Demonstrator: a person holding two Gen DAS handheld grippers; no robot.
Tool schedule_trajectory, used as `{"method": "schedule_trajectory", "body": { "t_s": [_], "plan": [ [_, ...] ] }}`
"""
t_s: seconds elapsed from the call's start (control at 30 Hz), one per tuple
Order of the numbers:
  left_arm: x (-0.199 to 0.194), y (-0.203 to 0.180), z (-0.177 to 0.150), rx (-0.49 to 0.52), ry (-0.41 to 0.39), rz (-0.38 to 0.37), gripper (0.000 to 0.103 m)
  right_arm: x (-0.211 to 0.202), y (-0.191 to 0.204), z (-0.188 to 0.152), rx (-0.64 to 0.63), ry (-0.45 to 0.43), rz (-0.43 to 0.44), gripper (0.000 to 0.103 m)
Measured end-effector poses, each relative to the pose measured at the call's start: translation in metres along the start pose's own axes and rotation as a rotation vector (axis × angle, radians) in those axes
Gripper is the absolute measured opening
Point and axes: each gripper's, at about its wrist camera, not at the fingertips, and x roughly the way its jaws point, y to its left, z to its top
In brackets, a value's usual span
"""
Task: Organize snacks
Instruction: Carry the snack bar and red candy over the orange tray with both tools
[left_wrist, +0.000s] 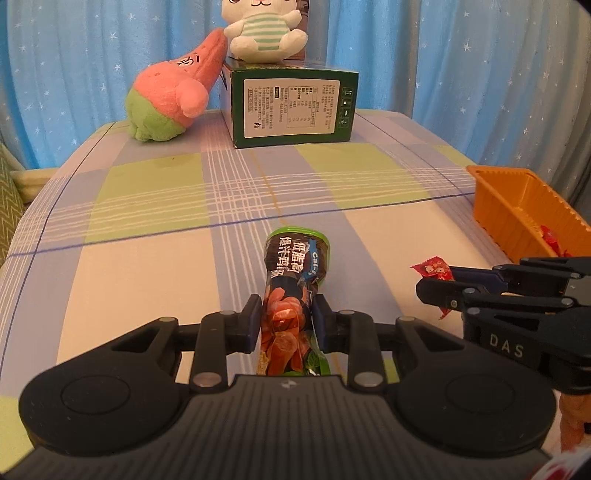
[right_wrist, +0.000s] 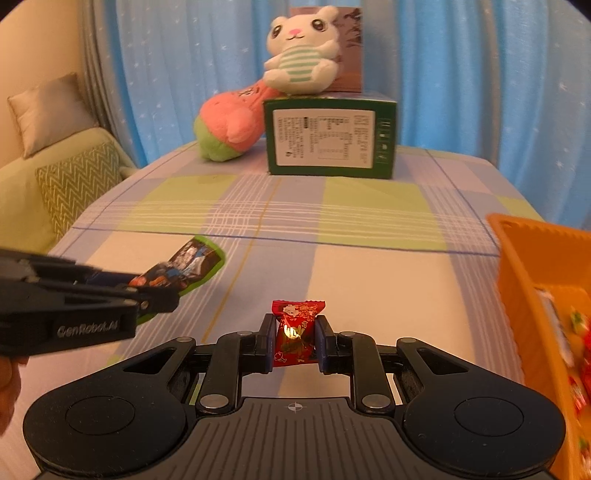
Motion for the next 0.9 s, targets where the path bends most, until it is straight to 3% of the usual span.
{"method": "schedule_trajectory", "body": {
  "t_s": [0.43, 0.9],
  "plan": [
    [-0.079, -0.046, -0.032, -0.073, -0.033, 0.012, 0.026, -0.093, -0.014, -0.037, 0.091, 0.022, -0.035, 0.022],
    [-0.142, -0.088, -0.044, -0.088, -0.066, 0.002, 0.026, -0.167, -0.018, -0.043, 0.14, -0.022, -0.056, 0.022]
  ]
}}
